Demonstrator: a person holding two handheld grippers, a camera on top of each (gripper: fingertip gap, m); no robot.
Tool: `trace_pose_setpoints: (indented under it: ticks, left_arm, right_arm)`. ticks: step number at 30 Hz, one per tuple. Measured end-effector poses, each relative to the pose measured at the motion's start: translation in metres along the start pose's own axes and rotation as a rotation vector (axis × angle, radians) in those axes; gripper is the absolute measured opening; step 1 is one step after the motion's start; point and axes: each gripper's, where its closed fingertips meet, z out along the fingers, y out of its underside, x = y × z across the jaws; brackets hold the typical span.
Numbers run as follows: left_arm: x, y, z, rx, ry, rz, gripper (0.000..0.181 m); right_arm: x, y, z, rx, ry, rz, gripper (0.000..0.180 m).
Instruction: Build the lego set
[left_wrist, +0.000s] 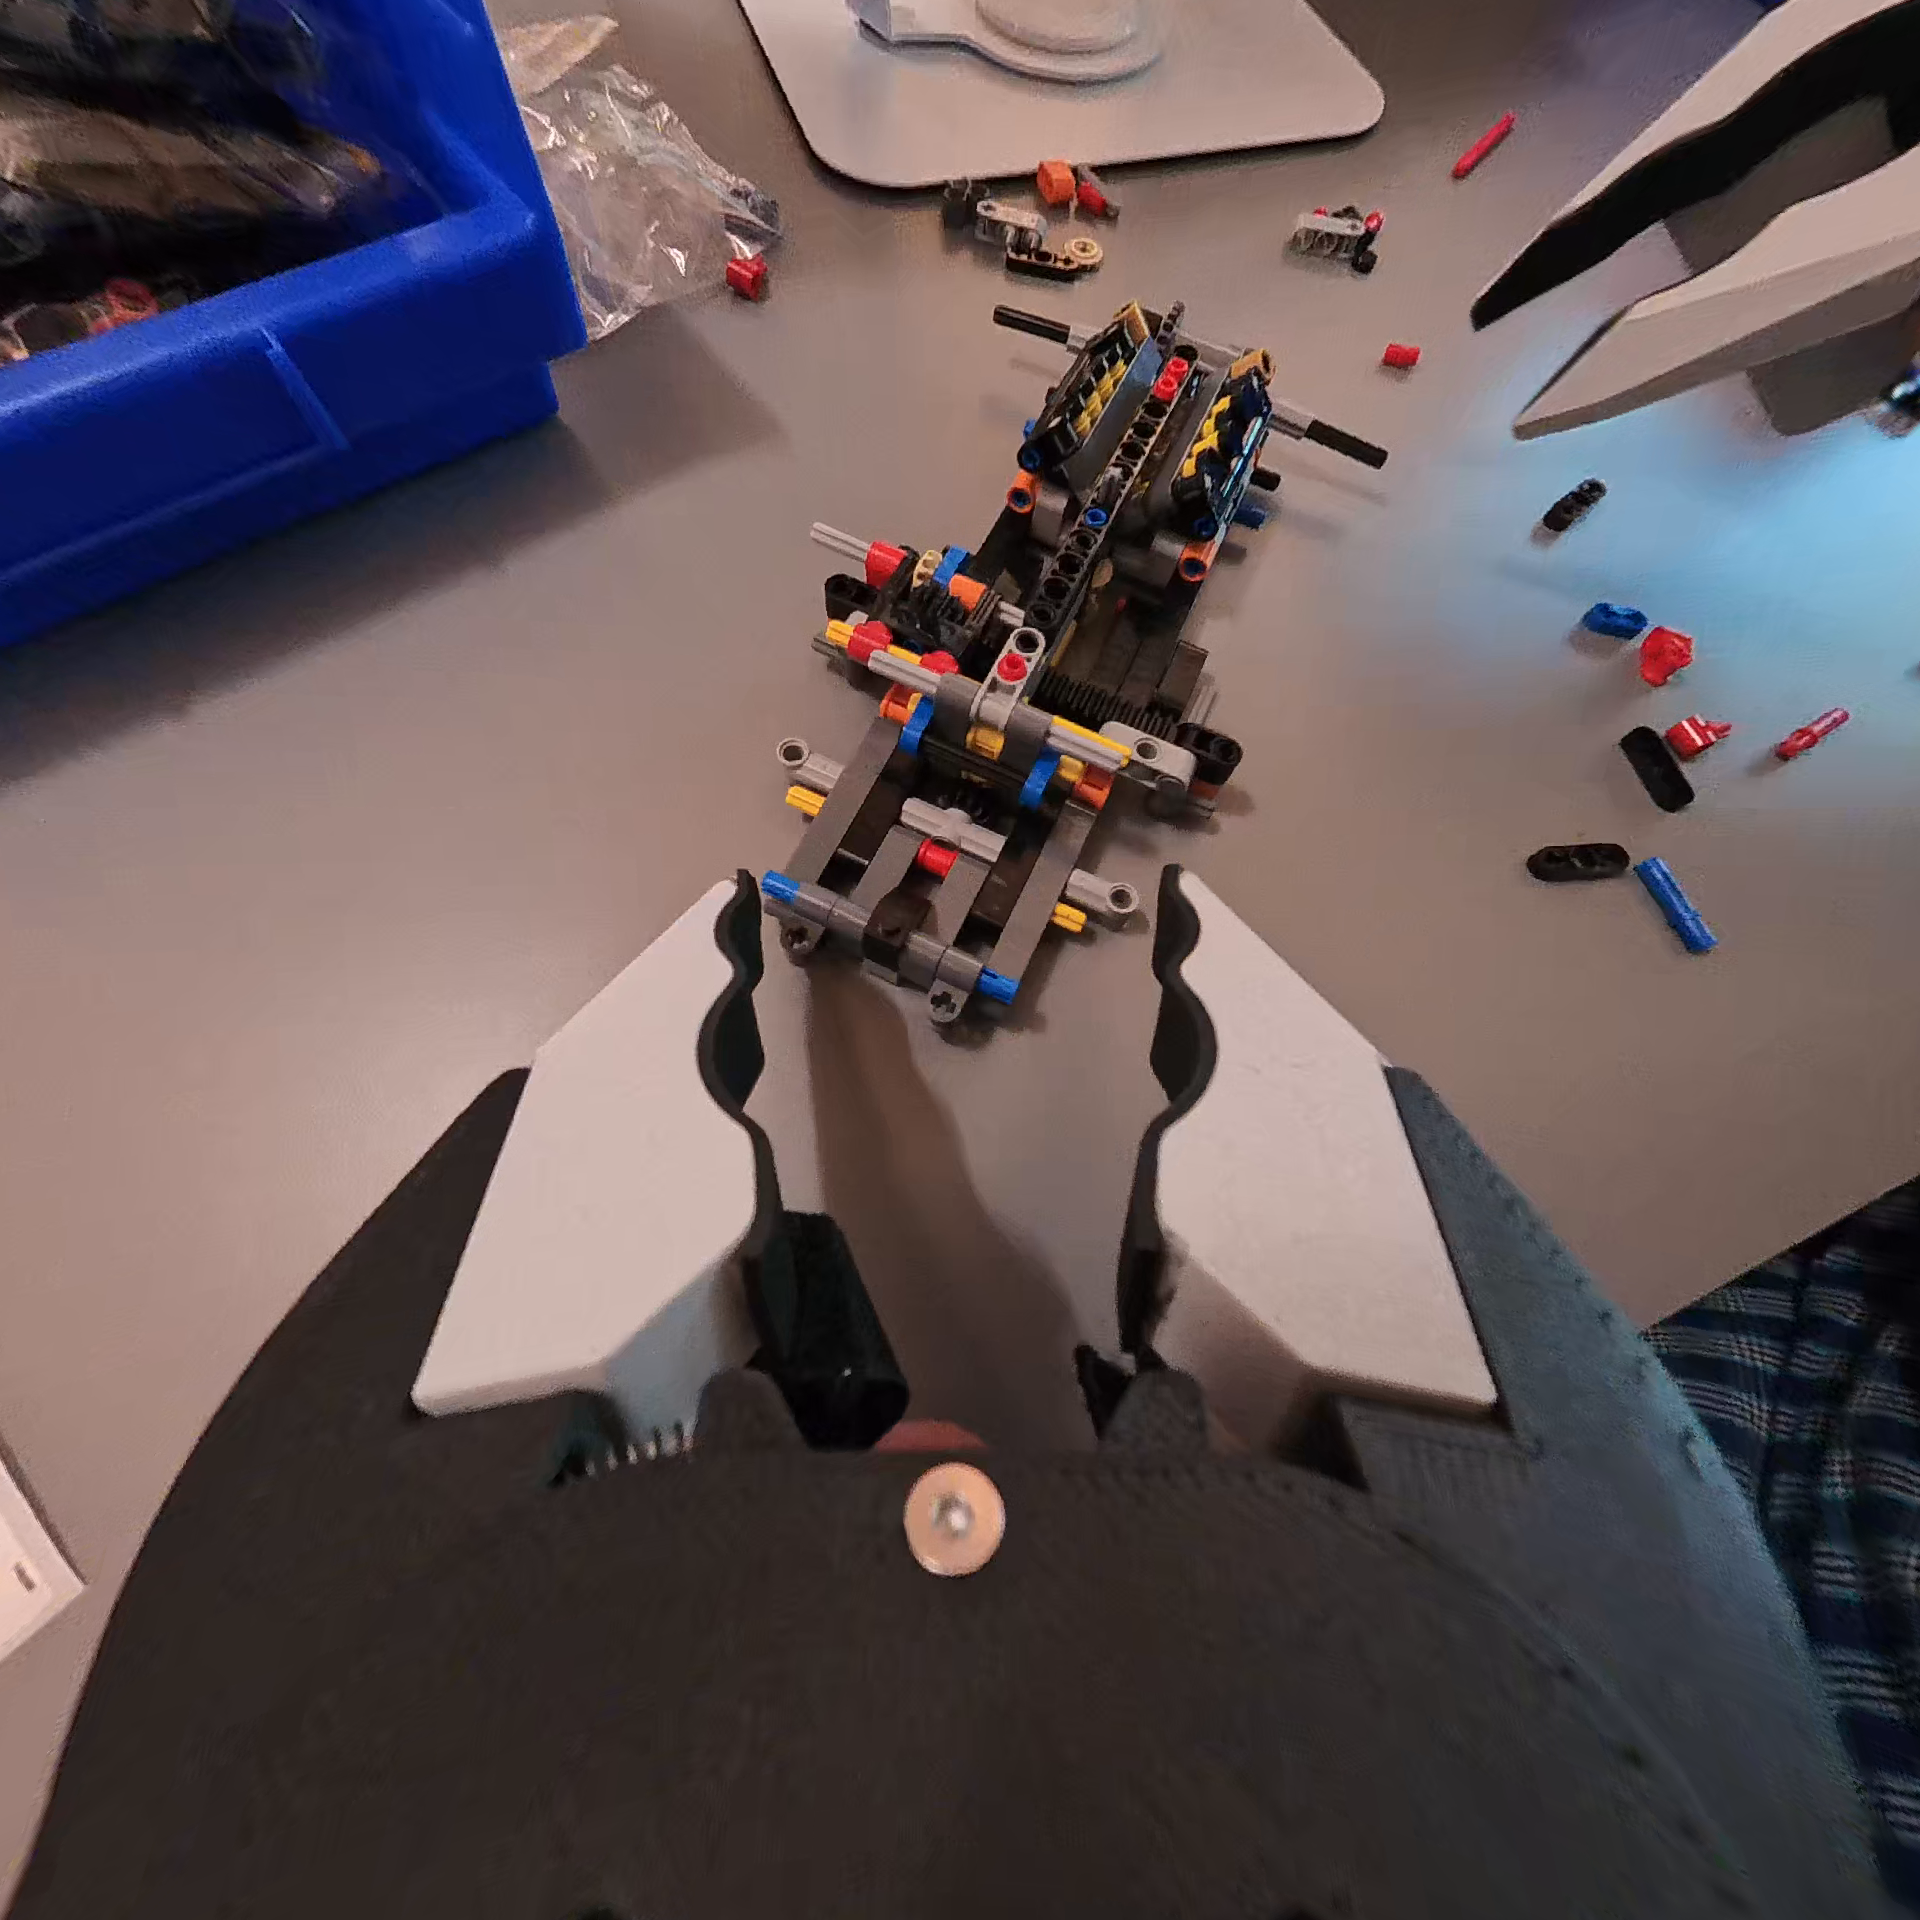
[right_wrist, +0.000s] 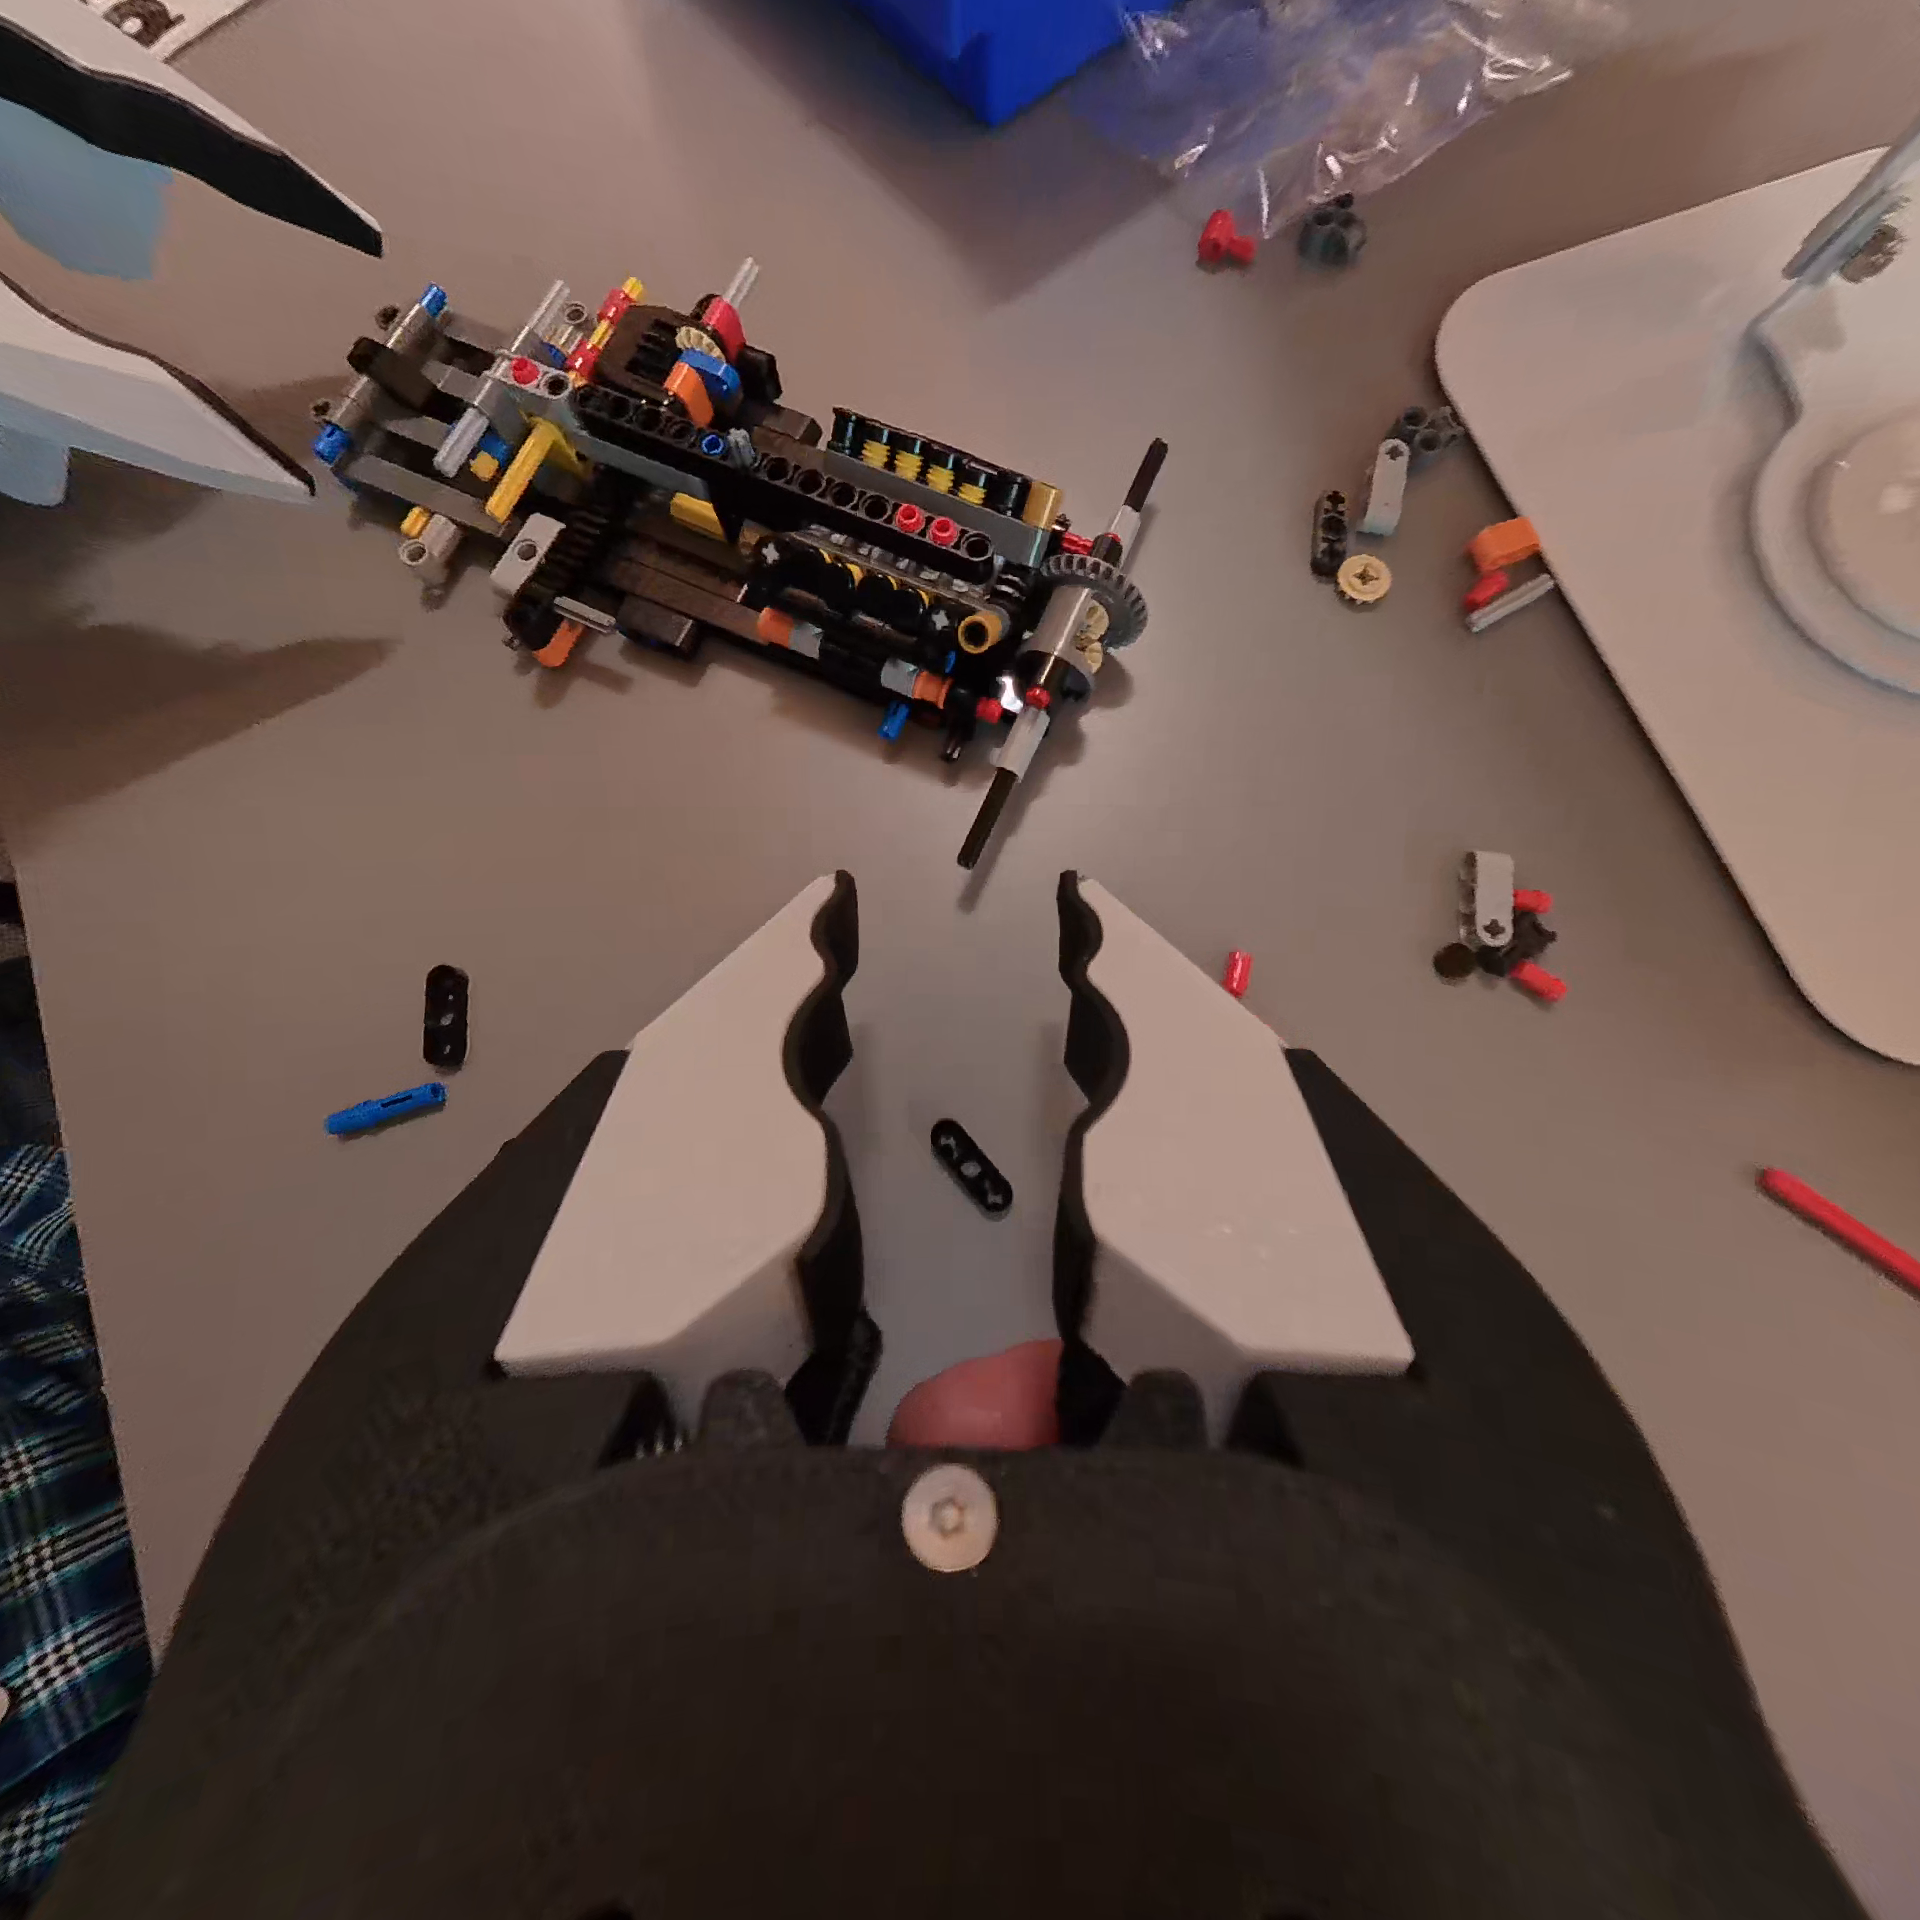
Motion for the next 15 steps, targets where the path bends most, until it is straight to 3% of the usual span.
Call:
trace_pose_setpoints:
  ticks: [6,15]
  left_arm:
    - [-0.002,0.001,0.001,0.011,-0.013,-0.003,0.075]
    - [-0.005,-0.002,-0.001,0.069,0.026,-0.086,0.075]
  right_arm:
    - [0.008,-0.007,-0.023,0.123,0.074,0.091,0.049]
    - [0.010,0.023,-0.029,0.147,0.150,0.135,0.047]
